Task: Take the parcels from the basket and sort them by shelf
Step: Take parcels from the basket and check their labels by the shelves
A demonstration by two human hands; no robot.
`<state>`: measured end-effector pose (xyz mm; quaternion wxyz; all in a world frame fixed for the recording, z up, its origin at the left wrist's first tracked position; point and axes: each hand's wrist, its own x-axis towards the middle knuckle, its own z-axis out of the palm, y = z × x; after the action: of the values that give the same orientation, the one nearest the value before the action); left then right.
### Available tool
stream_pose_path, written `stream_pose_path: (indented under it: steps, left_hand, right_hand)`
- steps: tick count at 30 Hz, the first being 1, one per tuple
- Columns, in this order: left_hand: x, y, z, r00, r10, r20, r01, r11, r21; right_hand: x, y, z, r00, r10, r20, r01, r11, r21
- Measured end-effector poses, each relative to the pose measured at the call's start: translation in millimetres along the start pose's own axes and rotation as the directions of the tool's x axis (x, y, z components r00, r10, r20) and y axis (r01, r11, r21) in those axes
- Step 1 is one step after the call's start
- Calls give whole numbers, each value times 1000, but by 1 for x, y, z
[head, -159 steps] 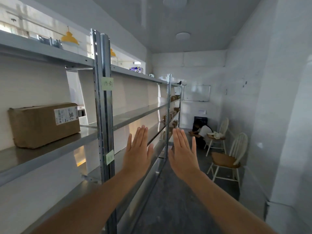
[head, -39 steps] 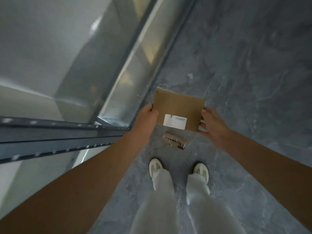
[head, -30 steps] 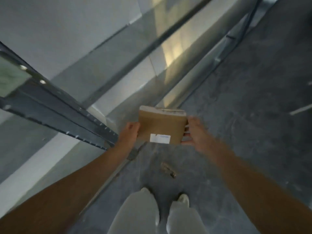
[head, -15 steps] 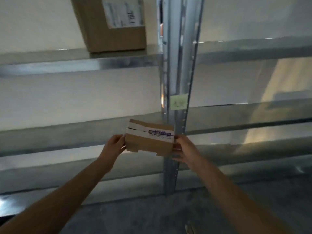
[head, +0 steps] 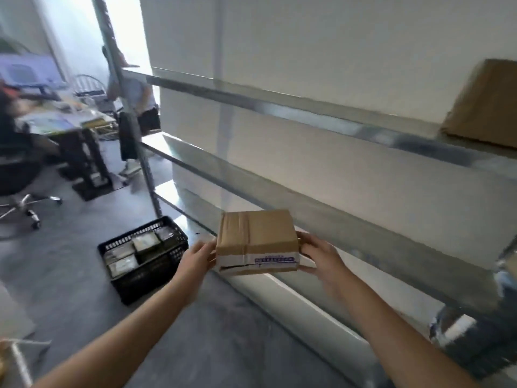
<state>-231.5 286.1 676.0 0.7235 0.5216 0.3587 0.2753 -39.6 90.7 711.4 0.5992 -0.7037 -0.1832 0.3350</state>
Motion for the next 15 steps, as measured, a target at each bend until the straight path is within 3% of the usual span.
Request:
stream_pose_path:
  steps: [2,6,10,15]
  left_hand:
    - [2,7,-38,995,-20,-98,20,1000,-3]
    - [-8,17,-92,972,95,-216,-65,988,142]
    - [-8,13,-112,984,109,-144,-104,994,42]
    - [11,16,-111,966,53,-253,-82,991,-107]
  right_hand:
    - [6,-5,33,999,-3,52,4,1000,-15]
    - [24,-8,88,993,24,119,-16,997,-69]
    - [51,-6,125,980,53,193,-50,999,-19]
    - [91,1,153,960,41,277,-56,997,45]
